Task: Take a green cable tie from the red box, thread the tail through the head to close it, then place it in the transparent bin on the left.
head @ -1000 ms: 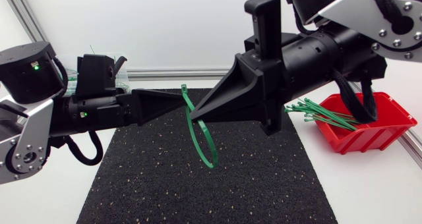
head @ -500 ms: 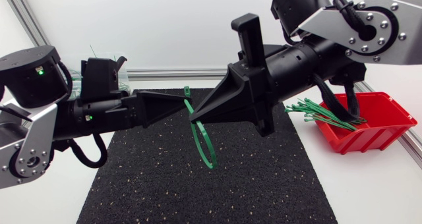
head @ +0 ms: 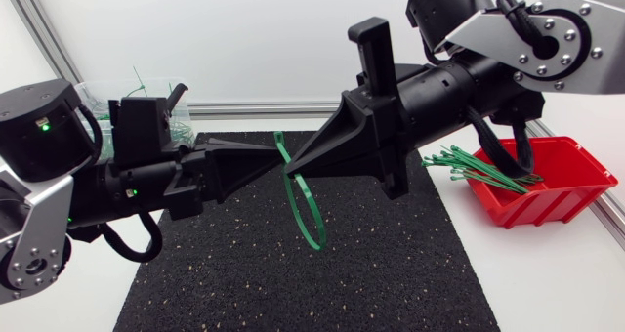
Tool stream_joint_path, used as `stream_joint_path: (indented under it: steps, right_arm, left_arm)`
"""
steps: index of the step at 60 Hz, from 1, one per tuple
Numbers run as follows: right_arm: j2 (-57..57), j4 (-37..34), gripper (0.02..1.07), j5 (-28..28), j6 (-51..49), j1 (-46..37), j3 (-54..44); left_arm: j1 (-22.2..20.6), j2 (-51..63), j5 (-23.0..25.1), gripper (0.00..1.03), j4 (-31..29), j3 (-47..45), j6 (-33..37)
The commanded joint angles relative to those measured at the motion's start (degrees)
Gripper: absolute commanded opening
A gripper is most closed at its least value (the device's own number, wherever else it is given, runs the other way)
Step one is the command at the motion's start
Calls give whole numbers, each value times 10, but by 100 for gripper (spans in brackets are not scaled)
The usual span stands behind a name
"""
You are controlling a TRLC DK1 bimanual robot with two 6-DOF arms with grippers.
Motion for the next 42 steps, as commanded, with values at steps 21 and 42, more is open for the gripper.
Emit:
stream_joint_path:
  steps: [21, 42]
  right_arm:
    - [-4, 1, 8, -4, 15, -5, 5]
    - [2, 1, 8, -4, 18, 1, 23]
  left_arm:
    - [-5, -11, -6, 3, 9, -16, 8]
    - [5, -38, -5, 3, 2, -12, 2]
